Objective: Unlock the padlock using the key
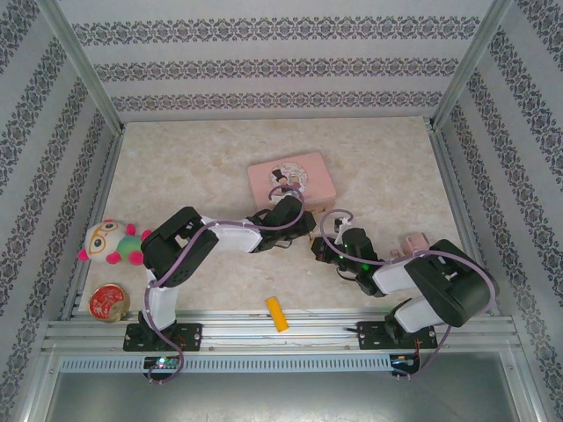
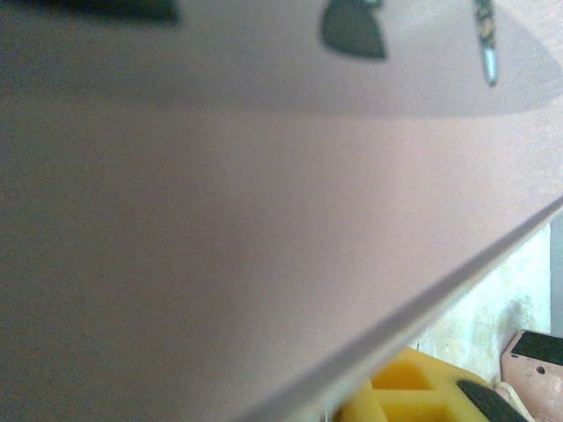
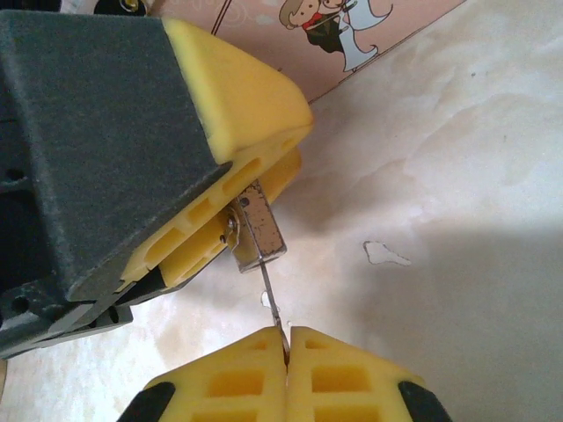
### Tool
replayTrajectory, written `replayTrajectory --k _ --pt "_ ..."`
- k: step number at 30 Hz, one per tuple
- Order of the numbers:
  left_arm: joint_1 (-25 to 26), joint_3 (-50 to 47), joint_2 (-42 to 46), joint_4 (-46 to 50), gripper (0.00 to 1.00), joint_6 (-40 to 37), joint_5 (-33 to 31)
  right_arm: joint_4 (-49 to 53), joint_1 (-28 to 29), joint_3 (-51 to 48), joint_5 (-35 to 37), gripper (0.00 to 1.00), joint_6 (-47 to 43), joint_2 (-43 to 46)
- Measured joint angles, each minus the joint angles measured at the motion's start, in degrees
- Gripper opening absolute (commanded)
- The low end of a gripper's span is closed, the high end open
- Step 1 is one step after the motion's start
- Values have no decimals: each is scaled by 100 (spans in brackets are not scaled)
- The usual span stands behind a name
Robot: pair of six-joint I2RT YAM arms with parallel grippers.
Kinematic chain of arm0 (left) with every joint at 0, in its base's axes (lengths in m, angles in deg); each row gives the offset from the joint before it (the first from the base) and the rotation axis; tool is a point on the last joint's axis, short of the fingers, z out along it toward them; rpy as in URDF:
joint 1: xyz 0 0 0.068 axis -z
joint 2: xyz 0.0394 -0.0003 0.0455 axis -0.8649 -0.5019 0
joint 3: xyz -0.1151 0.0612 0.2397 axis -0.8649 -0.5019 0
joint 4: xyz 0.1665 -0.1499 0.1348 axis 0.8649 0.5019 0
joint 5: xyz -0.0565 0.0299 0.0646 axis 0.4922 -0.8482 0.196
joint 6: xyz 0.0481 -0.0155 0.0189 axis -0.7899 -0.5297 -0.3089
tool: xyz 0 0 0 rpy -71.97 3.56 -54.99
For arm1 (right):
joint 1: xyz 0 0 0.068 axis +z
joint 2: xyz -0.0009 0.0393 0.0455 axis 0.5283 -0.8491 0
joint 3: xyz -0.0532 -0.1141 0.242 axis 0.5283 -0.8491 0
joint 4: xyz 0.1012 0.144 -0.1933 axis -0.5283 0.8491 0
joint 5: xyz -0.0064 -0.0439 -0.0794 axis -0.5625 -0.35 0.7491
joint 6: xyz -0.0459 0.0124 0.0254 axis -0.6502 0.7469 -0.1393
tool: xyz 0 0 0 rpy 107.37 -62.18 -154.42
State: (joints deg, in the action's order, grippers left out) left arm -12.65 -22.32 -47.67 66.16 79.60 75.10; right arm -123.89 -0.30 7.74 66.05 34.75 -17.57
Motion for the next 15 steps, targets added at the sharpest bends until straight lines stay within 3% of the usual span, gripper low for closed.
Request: replayTrajectory --k 15 --pt "-9 0 0 -72 24 208 0 -83 28 -22 181 0 -566 -2"
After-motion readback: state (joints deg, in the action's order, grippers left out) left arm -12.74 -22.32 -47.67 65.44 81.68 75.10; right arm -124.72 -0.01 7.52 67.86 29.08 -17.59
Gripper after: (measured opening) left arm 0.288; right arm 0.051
